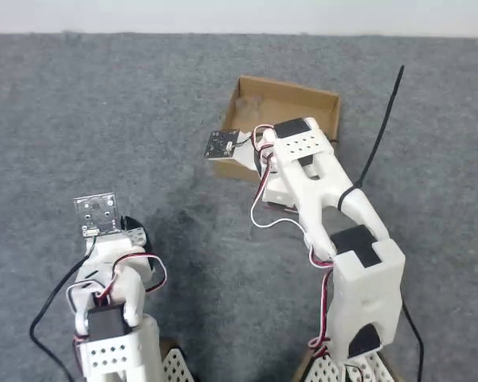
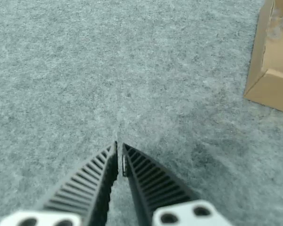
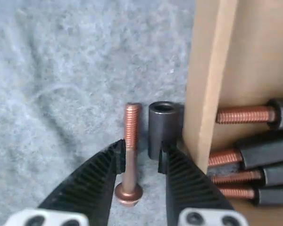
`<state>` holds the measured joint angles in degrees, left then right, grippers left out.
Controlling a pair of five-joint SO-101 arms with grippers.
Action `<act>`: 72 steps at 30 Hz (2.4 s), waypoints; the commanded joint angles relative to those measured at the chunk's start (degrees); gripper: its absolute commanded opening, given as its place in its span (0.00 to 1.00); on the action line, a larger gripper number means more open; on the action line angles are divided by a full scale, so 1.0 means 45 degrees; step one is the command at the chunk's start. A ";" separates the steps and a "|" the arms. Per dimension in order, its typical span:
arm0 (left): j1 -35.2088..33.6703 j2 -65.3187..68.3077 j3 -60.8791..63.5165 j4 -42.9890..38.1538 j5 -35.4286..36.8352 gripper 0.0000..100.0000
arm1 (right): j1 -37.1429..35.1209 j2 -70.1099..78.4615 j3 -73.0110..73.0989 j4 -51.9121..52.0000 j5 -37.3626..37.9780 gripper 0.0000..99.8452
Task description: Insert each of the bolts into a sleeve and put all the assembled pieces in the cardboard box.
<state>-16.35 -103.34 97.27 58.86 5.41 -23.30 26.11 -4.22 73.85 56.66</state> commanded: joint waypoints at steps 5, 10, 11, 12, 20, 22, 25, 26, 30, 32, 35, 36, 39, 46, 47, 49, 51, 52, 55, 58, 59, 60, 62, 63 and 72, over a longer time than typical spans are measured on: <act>-0.0078 0.0000 -0.0166 -0.0039 -0.0195 0.01 | 0.0518 0.0947 -0.0586 -0.0752 0.0156 0.13; -0.0078 0.0000 -0.0166 -0.0039 -0.0195 0.01 | 0.0498 0.1319 -0.0586 -0.0557 0.0860 0.13; -0.0078 0.0000 -0.0166 -0.0039 -0.0195 0.01 | 0.0498 0.1319 -0.0586 -0.0400 0.0957 0.13; -0.0078 0.0000 -0.0166 -0.0039 -0.0195 0.01 | 0.0459 0.1319 -0.0586 -0.0361 0.0957 0.13; -0.0078 0.0000 -0.0166 -0.0039 -0.0195 0.01 | -0.0303 0.1299 -0.0586 0.0498 0.0957 0.13; -0.0078 0.0000 -0.0166 -0.0059 -0.0195 0.01 | -0.0479 0.1299 -0.0586 0.0557 0.0879 0.13; -0.0078 0.0000 -0.0166 -0.0059 -0.0195 0.01 | -0.0459 0.1299 -0.0723 0.0537 0.0840 0.14; -0.0078 0.0000 -0.0166 -0.0059 -0.0195 0.01 | -0.0420 0.1299 -0.0821 0.0557 0.0703 0.14; -0.0078 0.0000 -0.0166 -0.0059 -0.0195 0.01 | -0.0381 0.1241 -0.0938 0.0576 0.0078 0.21; -0.0078 0.0000 -0.0166 -0.0059 -0.0195 0.01 | -0.0400 0.1182 -0.0938 0.0576 0.0078 0.21; -0.0078 0.0000 -0.0166 -0.0039 -0.0195 0.01 | -0.0400 0.0947 -0.0938 0.0869 0.0039 0.21; -0.0078 0.0000 -0.0166 -0.0039 -0.0195 0.01 | -0.0400 0.0791 -0.0938 0.1123 0.0039 0.21; -0.0078 0.0000 -0.0166 0.0000 -0.0527 0.01 | -0.0381 0.0127 -0.0918 0.1573 0.0039 0.21; -0.0078 0.0000 -0.0166 0.0020 -0.0821 0.01 | -0.0127 0.0049 -0.0918 0.1084 -0.0039 0.21; -0.0078 0.0000 -0.0166 0.0020 -0.0821 0.01 | -0.0127 0.0107 -0.0918 0.0967 -0.0039 0.21; -0.0078 0.0000 -0.0166 0.0020 -0.0821 0.01 | -0.0147 0.0127 -0.0938 0.0987 -0.0059 0.21; -0.0078 0.0000 -0.0166 0.0020 -0.0821 0.01 | -0.0205 -0.0029 -0.1016 0.1084 -0.0352 0.21; -0.0078 0.0000 -0.0166 0.0020 -0.0821 0.01 | -0.0225 -0.0225 -0.1016 0.1104 -0.0508 0.21; -0.0078 0.0000 -0.0166 0.0020 -0.0821 0.01 | -0.0205 -0.0908 -0.1016 0.1104 -0.0625 0.21; -0.0078 0.0000 -0.0166 0.0020 -0.0821 0.01 | -0.0127 -0.1319 -0.0996 0.1104 -0.0586 0.21; -0.0078 0.0000 -0.0166 0.0020 -0.0821 0.01 | -0.0127 -0.1319 -0.0996 0.1084 -0.0586 0.21; -0.0078 0.0000 -0.0166 0.0020 -0.0821 0.01 | -0.0127 -0.1280 -0.0996 0.1065 -0.0586 0.21; -0.0078 0.0000 -0.0166 0.0020 -0.0821 0.01 | -0.0107 -0.1182 -0.0996 0.0987 -0.0567 0.21; -0.0078 0.0000 -0.0166 0.0020 -0.0840 0.01 | -0.0107 -0.1123 -0.0996 0.0928 -0.0547 0.21; -0.0078 0.0000 -0.0166 0.0020 -0.0840 0.01 | 0.0361 -0.0186 -0.0996 -0.0420 -0.0039 0.21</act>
<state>-16.35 -103.34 97.27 58.86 2.07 -24.79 25.85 -6.86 75.16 55.52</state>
